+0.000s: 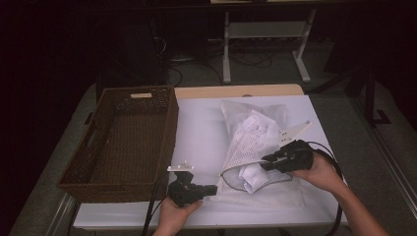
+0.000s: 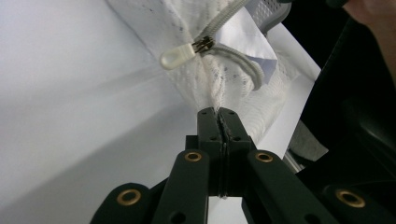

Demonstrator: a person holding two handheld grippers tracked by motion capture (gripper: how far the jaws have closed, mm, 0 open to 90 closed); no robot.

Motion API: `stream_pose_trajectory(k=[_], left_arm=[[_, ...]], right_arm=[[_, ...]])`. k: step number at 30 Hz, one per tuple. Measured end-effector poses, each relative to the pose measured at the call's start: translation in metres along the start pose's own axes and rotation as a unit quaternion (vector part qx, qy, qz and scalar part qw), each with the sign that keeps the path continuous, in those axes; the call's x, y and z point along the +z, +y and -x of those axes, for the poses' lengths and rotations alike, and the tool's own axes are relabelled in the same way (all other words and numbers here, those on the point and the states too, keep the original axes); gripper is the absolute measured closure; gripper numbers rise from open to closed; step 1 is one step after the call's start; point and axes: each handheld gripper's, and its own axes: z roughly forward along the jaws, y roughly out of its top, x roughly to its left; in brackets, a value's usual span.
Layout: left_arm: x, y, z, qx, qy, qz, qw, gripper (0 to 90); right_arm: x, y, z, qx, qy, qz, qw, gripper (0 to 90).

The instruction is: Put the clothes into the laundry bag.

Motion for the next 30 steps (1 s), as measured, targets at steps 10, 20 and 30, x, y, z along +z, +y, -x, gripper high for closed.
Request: stream_pose_trajectory(k=[10, 20, 30], left_arm=[[0.009, 0.019, 0.019, 0.022, 0.012, 0.003, 0.9997, 61.0], [0.043, 0.039, 0.041, 0.036, -0.008, -0.013, 0.9992, 56.3], [0.104, 0.054, 0.031, 0.034, 0.048, -0.06, 0.9965, 58.4]], right_arm=[[-0.008, -0.015, -0.031, -0.018, 0.006, 0.034, 0.9992, 61.1], [0.024, -0.044, -0.052, -0.02, 0.033, -0.007, 0.9992, 55.4], [0.056, -0.057, -0.072, -0.068, -0.002, -0.033, 0.9971, 62.6]])
